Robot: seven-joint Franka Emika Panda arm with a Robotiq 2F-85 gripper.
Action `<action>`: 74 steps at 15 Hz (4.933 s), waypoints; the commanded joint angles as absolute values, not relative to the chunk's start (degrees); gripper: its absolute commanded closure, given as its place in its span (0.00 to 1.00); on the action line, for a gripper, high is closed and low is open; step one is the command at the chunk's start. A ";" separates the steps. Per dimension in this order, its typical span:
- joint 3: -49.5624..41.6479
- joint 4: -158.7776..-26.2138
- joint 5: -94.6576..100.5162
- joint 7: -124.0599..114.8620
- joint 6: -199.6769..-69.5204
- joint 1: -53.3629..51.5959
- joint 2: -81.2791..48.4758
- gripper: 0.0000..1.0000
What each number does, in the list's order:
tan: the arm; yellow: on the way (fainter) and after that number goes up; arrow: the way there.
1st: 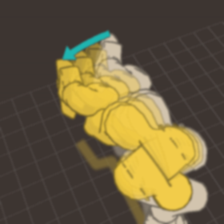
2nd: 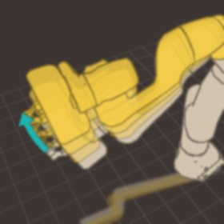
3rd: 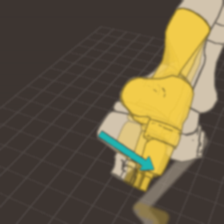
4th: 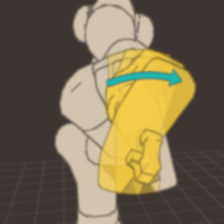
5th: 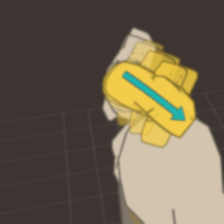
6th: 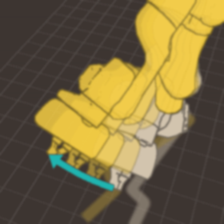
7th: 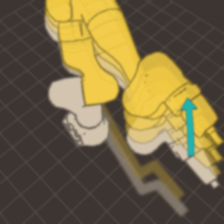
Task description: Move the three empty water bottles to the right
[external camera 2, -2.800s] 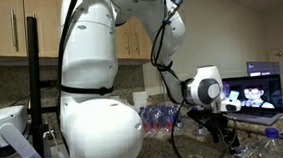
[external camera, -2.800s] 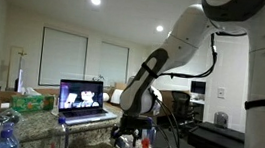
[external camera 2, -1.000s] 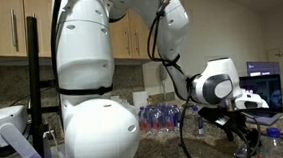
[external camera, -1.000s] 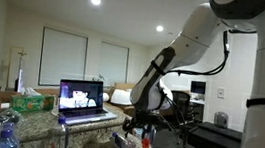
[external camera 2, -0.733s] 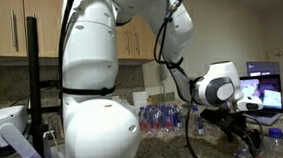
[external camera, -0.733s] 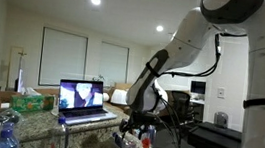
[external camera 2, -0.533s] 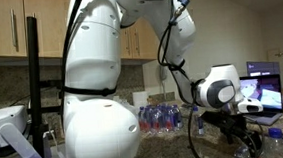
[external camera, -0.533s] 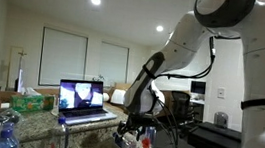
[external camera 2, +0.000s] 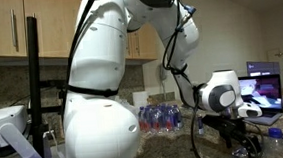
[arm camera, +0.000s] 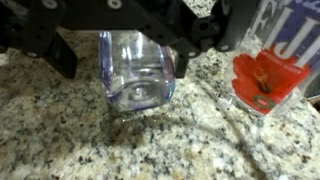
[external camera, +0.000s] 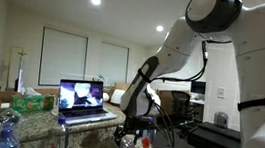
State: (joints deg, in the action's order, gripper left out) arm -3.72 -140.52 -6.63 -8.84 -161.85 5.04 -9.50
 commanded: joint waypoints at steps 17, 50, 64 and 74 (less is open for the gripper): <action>3.62 -134.89 -11.43 3.55 -151.99 3.84 -14.70 0.60; 9.06 -143.11 -12.76 -7.04 -138.16 -7.06 2.25 0.00; 8.02 -110.34 -13.70 6.87 -114.92 -6.23 -19.04 0.10; 7.80 -98.62 -12.59 7.66 -108.43 -6.13 -31.11 0.67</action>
State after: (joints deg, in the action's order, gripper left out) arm 7.55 -101.97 -13.95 6.20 -111.32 -6.84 -28.81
